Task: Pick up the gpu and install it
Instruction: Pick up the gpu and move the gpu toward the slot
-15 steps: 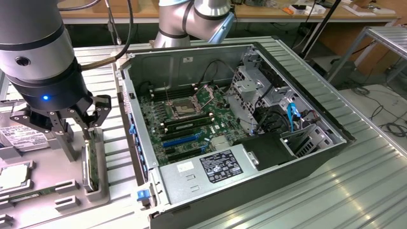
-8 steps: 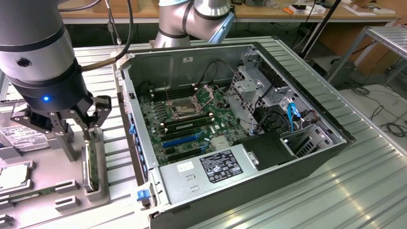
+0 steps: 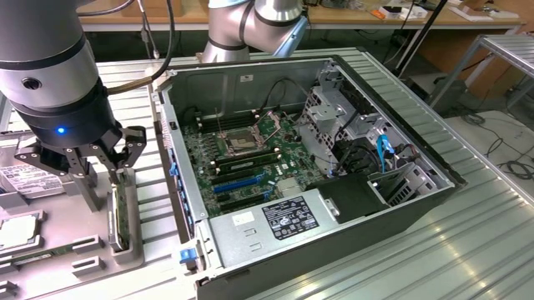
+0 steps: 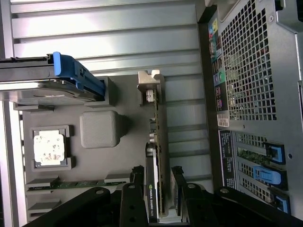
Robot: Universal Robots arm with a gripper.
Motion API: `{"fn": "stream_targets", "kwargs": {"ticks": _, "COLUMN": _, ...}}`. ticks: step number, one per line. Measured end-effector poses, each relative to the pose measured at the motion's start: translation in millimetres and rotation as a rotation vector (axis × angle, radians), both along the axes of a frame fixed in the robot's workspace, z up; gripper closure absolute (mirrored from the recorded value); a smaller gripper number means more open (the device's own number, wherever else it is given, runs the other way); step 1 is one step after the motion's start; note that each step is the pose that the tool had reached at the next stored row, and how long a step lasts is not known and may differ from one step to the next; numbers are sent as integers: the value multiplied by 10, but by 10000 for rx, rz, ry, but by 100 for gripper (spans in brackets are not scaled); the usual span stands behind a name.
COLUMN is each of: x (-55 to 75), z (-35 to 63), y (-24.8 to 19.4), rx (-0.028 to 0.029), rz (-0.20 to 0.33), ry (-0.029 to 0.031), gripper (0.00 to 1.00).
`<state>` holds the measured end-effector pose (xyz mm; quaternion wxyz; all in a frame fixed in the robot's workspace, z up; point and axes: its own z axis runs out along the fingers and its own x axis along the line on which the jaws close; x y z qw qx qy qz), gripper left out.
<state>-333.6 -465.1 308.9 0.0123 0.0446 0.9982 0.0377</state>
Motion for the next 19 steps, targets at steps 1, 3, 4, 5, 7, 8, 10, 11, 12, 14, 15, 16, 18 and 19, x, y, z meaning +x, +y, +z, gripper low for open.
{"fn": "stream_targets", "kwargs": {"ticks": 1, "x": 0, "z": 0, "y": 0, "rx": 0, "rz": 0, "ry": 0, "gripper": 64}}
{"fn": "stream_targets", "kwargs": {"ticks": 3, "x": 0, "z": 0, "y": 0, "rx": 1, "rz": 0, "ry": 0, "gripper": 56}}
{"fn": "stream_targets", "kwargs": {"ticks": 4, "x": 0, "z": 0, "y": 0, "rx": 0, "rz": 0, "ry": 0, "gripper": 56}}
{"fn": "stream_targets", "kwargs": {"ticks": 5, "x": 0, "z": 0, "y": 0, "rx": 0, "rz": 0, "ry": 0, "gripper": 56}}
{"fn": "stream_targets", "kwargs": {"ticks": 7, "x": 0, "z": 0, "y": 0, "rx": 0, "rz": 0, "ry": 0, "gripper": 56}}
{"fn": "stream_targets", "kwargs": {"ticks": 8, "x": 0, "z": 0, "y": 0, "rx": 1, "rz": 0, "ry": 0, "gripper": 56}}
{"fn": "stream_targets", "kwargs": {"ticks": 10, "x": 0, "z": 0, "y": 0, "rx": 1, "rz": 0, "ry": 0, "gripper": 56}}
{"fn": "stream_targets", "kwargs": {"ticks": 11, "x": 0, "z": -3, "y": 0, "rx": 1, "rz": 0, "ry": 0, "gripper": 56}}
{"fn": "stream_targets", "kwargs": {"ticks": 12, "x": 0, "z": -10, "y": 0, "rx": 3, "rz": 0, "ry": -3, "gripper": 56}}
{"fn": "stream_targets", "kwargs": {"ticks": 14, "x": 0, "z": -30, "y": 0, "rx": 1, "rz": 0, "ry": 0, "gripper": 56}}
{"fn": "stream_targets", "kwargs": {"ticks": 15, "x": 0, "z": -39, "y": 0, "rx": 1, "rz": 0, "ry": 0, "gripper": 56}}
{"fn": "stream_targets", "kwargs": {"ticks": 16, "x": 0, "z": -48, "y": 0, "rx": 1, "rz": 0, "ry": 0, "gripper": 56}}
{"fn": "stream_targets", "kwargs": {"ticks": 18, "x": 0, "z": -72, "y": 0, "rx": 1, "rz": 0, "ry": 0, "gripper": 56}}
{"fn": "stream_targets", "kwargs": {"ticks": 19, "x": 0, "z": -82, "y": 0, "rx": 1, "rz": 0, "ry": 0, "gripper": 56}}
